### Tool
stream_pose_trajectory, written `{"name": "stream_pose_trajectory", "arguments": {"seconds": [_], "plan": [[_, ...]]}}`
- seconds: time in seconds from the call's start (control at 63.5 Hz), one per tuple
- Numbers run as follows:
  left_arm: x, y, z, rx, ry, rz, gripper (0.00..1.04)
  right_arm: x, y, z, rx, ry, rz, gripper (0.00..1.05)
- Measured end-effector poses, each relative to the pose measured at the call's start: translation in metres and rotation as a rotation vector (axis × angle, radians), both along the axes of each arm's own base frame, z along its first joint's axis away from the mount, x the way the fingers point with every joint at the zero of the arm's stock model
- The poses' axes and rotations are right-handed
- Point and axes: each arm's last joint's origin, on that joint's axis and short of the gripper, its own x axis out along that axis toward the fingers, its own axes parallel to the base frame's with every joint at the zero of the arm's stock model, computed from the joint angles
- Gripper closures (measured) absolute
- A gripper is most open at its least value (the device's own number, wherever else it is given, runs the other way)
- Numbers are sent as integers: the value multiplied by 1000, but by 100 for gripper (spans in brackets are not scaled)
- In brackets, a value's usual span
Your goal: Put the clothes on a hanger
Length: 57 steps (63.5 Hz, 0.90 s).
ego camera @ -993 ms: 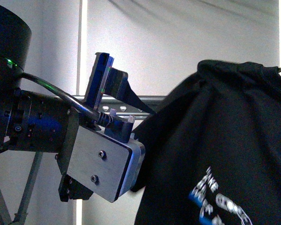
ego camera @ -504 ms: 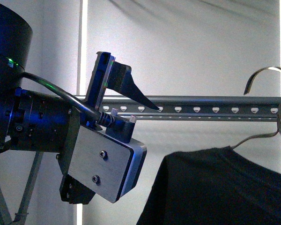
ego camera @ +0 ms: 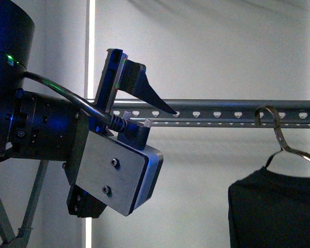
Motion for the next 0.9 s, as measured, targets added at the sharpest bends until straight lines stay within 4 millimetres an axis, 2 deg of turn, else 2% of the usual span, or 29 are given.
{"name": "stream_pose_trajectory", "arguments": {"seconds": [0.205, 0.362, 0.772, 0.898], "plan": [[0, 0, 0, 0, 0, 0, 7, 17, 3, 32, 120, -56, -60, 102], [0, 0, 0, 0, 0, 0, 7, 34, -1, 53, 196, -62, -143, 102], [0, 0, 0, 0, 0, 0, 7, 91, -4, 63, 359, 7, -307, 102], [0, 0, 0, 0, 0, 0, 7, 101, 0, 64, 383, 10, -330, 102]]}}
